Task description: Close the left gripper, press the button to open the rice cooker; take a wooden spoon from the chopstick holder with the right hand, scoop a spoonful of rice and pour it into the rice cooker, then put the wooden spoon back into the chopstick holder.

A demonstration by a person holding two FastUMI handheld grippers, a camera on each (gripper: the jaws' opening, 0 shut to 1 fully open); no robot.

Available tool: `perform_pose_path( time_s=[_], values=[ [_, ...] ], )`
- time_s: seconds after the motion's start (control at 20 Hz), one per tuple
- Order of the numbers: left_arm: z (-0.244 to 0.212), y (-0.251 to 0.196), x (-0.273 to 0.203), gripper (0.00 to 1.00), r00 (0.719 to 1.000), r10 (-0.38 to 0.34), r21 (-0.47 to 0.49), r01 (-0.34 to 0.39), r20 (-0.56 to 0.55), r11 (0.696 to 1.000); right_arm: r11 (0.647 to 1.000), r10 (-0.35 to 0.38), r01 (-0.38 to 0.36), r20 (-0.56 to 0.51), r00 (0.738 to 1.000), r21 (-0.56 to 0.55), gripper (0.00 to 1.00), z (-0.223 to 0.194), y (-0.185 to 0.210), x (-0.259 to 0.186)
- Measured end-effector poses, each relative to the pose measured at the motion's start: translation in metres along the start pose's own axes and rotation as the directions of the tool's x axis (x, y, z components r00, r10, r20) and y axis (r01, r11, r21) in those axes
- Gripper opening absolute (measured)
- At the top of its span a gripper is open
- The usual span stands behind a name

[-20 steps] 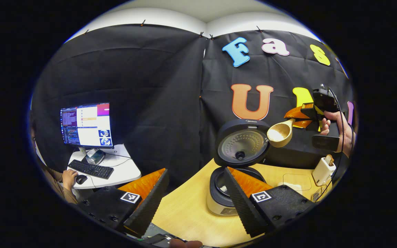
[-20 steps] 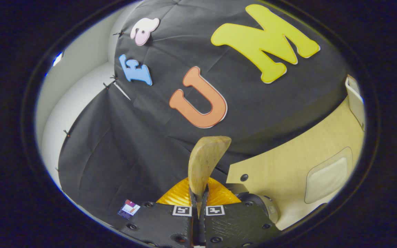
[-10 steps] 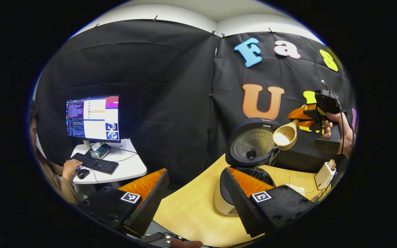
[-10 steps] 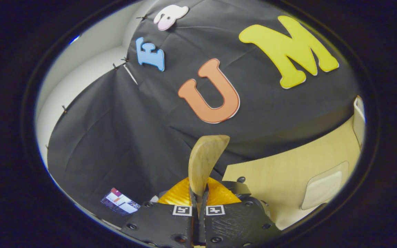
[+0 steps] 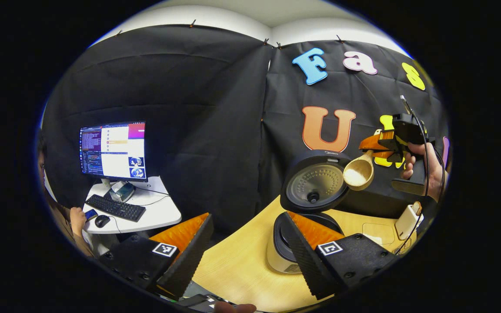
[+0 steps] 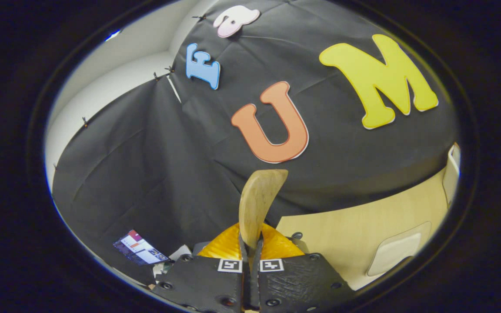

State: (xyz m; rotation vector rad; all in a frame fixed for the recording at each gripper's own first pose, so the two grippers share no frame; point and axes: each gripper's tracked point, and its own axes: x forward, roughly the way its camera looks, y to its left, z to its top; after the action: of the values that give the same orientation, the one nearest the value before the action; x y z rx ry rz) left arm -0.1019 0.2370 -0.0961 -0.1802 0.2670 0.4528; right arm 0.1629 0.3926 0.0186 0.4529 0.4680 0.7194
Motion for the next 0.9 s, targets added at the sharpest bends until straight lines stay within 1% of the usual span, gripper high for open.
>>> perform_pose_path(
  time_s=[0.3, 0.9],
  values=[
    [-0.002, 0.004, 0.001, 1.00, 1.000, 0.009, -0.002, -0.009, 0.000, 1.000, 0.990, -0.004, 0.009, 0.032, 0.999, -0.143, 0.00, 0.002, 0.009, 0.006],
    [-0.007, 0.015, -0.002, 1.00, 1.000, 0.031, -0.021, -0.031, 0.003, 0.999, 0.967, -0.014, 0.029, 0.062, 0.998, -0.254, 0.00, 0.001, 0.014, 0.012]
  ],
)
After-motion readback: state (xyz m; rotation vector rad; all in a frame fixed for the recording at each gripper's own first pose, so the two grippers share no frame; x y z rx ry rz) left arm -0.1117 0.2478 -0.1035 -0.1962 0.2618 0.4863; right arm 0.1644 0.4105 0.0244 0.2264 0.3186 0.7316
